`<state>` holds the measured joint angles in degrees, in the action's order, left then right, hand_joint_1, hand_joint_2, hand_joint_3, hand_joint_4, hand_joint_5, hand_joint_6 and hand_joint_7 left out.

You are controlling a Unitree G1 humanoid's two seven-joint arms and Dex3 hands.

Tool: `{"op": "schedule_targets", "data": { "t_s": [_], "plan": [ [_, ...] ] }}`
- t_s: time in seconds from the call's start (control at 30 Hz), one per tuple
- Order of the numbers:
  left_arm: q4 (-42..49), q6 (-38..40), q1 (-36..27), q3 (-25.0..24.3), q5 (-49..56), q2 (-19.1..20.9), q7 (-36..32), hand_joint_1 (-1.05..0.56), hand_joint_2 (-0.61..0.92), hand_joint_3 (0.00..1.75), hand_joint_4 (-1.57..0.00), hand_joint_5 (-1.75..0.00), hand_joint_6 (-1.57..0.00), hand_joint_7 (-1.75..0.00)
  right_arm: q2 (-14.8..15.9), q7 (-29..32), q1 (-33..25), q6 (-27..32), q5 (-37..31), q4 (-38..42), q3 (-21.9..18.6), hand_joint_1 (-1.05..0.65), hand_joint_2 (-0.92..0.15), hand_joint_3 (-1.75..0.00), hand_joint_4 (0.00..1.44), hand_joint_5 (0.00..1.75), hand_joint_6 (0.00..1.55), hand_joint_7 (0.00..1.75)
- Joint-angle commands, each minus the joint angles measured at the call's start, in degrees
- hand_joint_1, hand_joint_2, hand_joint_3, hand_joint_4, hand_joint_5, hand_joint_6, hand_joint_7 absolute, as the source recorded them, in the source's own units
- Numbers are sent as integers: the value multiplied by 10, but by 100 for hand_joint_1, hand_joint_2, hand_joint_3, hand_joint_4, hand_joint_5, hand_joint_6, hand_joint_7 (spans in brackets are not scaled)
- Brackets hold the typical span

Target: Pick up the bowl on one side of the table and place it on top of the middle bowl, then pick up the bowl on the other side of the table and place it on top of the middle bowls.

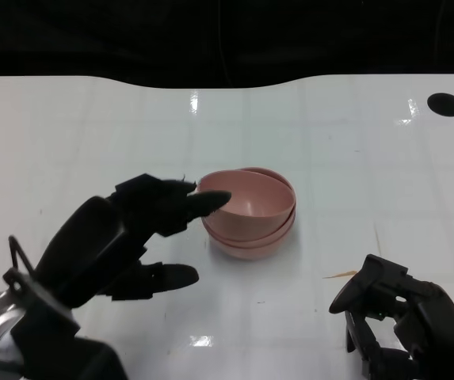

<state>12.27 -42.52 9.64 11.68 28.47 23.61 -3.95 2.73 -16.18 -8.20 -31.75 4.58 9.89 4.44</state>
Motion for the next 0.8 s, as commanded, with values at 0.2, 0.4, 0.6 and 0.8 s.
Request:
{"op": "schedule_targets", "data": {
  "t_s": [0.2,0.4,0.6,0.8],
  "plan": [
    [1,-70,-77,-37,-76,-24,-25,1,83,42,-62,-82,-88,-8,7,-7,0,-6,14,-1,-8,-21,-55,-113,77,175,74,144],
    [-21,-56,-131,-46,-157,-58,3,1,59,109,-79,-112,-115,-15,5,-7,-2,-5,15,-4,-7,-21,-56,-112,77,175,74,145],
    [-47,-27,-162,-48,-219,-70,51,-1,54,118,-85,-141,-94,-96,5,-4,-4,-3,10,-9,-7,-20,-56,-113,77,175,74,145],
    [-136,95,-237,-40,-327,-88,111,-2,47,134,-84,-171,-82,-149,5,-3,-8,3,12,-17,-7,-20,-55,-113,77,175,73,145]
  ]
}}
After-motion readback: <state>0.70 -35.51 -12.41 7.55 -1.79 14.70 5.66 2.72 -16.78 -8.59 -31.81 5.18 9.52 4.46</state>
